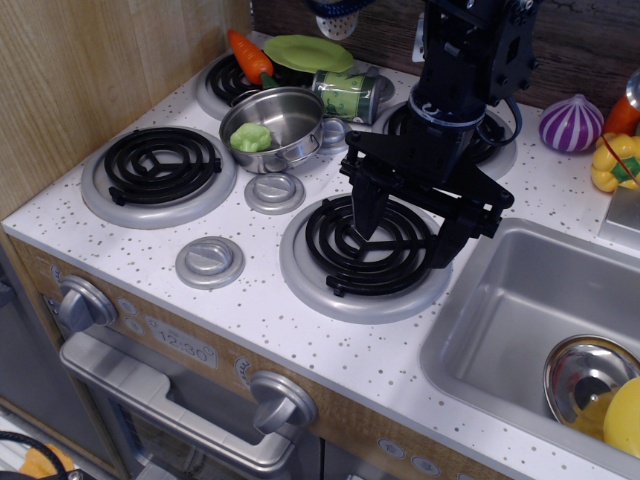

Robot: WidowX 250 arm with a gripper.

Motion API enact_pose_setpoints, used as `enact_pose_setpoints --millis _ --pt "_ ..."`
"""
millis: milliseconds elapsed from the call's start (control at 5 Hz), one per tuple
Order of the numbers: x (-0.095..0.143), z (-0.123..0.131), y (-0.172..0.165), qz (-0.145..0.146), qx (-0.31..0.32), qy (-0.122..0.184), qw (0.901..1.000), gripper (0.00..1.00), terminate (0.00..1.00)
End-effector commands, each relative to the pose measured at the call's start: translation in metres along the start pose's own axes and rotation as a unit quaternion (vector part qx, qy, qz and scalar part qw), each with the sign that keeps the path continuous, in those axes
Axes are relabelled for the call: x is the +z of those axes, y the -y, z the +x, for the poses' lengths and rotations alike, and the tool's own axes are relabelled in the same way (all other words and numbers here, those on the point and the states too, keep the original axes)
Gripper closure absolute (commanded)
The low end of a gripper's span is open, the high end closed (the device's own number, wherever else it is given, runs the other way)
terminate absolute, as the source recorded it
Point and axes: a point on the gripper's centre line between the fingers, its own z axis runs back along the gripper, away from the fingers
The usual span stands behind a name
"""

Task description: Take broccoli out of pan

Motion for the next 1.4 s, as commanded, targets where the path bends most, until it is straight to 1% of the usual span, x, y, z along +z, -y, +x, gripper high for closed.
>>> enact_pose_setpoints --millis 0,200,400,600,800,1000,1200 --pt "0.000 0.000 0.000 0.000 0.000 0.000 1.0000 0.00 0.00" --pt "0.002 0.020 -0.041 0.015 -0.022 0.015 0.9995 0.00 0.00" --pt "0.002 0.043 -0.066 0.023 -0.006 0.032 0.9992 0.00 0.00" --pt "0.003 0.064 -0.091 0.008 0.034 0.062 0.9975 0.00 0.00" --pt "-0.005 0.081 -0.115 0.005 0.064 0.089 0.9939 0.00 0.00" --pt "-0.004 0.091 -0.135 0.008 0.044 0.095 0.9945 0.00 0.00" --pt "-0.012 0.102 -0.152 0.013 0.021 0.101 0.9945 0.00 0.00"
